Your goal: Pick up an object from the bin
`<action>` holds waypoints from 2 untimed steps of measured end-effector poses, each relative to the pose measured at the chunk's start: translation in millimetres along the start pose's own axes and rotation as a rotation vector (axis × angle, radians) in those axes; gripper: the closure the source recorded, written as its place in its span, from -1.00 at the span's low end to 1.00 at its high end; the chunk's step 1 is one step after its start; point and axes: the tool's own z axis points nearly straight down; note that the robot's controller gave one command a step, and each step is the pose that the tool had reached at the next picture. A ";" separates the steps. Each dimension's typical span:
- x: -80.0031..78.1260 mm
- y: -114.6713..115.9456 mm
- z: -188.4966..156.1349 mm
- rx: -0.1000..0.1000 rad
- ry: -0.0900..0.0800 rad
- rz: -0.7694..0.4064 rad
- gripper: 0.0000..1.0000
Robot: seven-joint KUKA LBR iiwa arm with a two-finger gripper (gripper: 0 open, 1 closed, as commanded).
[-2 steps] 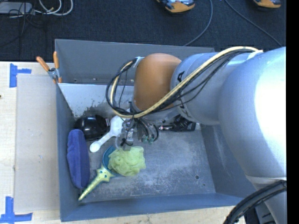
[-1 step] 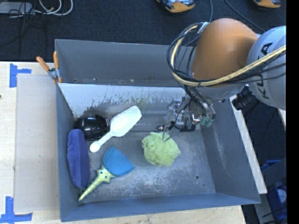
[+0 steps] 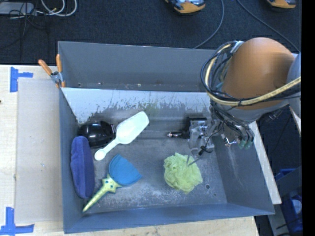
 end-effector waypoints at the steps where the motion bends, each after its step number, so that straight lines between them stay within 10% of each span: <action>1: -0.4 1.0 0.1 -0.001 -0.001 -0.002 1.00; 2: -0.4 1.1 0.0 -0.001 -0.001 -0.003 1.00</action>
Offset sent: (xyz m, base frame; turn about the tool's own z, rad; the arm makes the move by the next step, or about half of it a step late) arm 0.0000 0.0000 0.0000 0.0000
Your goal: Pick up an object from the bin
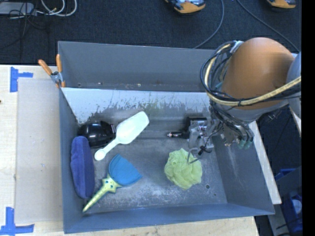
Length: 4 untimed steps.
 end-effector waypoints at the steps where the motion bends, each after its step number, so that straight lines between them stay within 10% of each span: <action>1: 0.0 0.1 0.0 0.000 0.000 0.000 1.00; 3: 0.0 0.3 0.0 0.000 0.000 -0.001 1.00; 4: 23.1 -60.4 14.1 0.001 0.003 -0.064 1.00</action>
Offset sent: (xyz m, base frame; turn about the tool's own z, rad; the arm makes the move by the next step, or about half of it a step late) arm 0.0000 0.0000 0.0000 0.0000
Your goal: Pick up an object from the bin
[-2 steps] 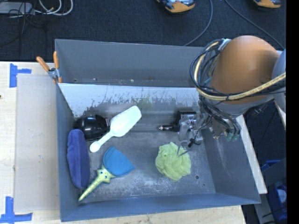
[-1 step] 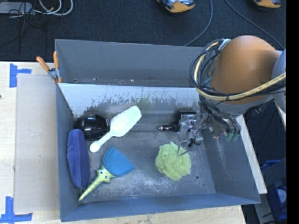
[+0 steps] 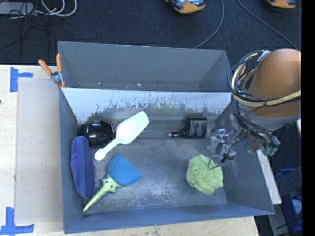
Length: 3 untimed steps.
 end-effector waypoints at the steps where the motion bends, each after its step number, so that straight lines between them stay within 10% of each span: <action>1: -50.6 -51.7 6.9 0.002 -0.004 0.017 1.00; 2: -14.4 -77.3 67.5 -0.001 0.005 0.069 1.00; 3: -70.9 -96.4 108.3 -0.002 0.003 0.099 1.00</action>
Offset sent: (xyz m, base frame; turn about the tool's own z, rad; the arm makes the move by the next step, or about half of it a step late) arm 0.0578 -0.0386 -0.0068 0.0121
